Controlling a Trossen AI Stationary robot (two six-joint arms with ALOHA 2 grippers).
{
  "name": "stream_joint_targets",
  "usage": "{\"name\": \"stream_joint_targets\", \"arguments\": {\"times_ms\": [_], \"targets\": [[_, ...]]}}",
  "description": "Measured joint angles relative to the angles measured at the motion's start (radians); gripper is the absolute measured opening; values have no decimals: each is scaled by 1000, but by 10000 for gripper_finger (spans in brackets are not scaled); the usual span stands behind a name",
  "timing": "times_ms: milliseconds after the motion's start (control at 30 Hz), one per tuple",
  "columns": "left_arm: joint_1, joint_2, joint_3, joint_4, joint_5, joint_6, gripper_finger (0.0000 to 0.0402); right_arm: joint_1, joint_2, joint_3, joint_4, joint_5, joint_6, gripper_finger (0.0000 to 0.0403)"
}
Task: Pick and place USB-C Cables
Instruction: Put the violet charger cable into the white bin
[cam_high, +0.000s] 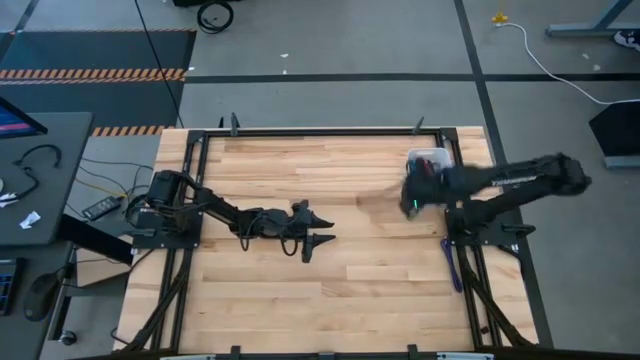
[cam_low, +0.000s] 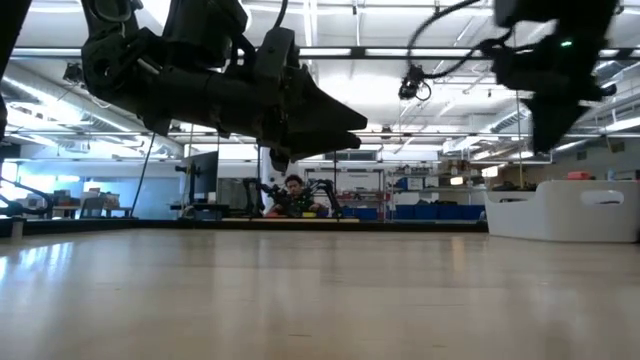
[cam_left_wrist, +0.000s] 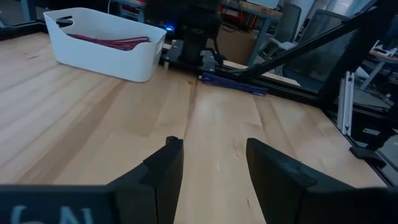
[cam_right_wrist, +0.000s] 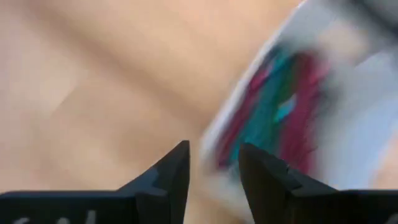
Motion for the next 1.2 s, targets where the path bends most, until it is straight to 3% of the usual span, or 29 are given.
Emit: {"name": "stream_joint_targets", "arguments": {"times_ms": [67, 167, 267, 333, 533, 767, 1033, 1200], "targets": [[-2, 0, 0, 0, 0, 0, 181, 158, 35, -35, -2, -88, 163, 130], [-2, 0, 0, 0, 0, 0, 181, 343, 117, -82, -5, -300, 372, 112], [-2, 0, 0, 1, 0, 0, 181, 481, 211, -124, -8, -528, 542, 97], [-2, 0, 0, 1, 0, 1, 181, 553, 272, -139, -9, -620, 589, 89], [-2, 0, 0, 1, 0, 24, 181, 646, 428, -136, 65, -724, 679, 86], [-2, 0, 0, 0, 0, 37, 181, 662, 563, -156, 121, -751, 649, 97], [-2, 0, 0, 0, 0, 43, 181, 661, 580, -186, 172, -770, 568, 100], [-3, 0, 0, -6, 0, 43, 181, 662, 541, -189, 191, -733, 551, 53]]}}
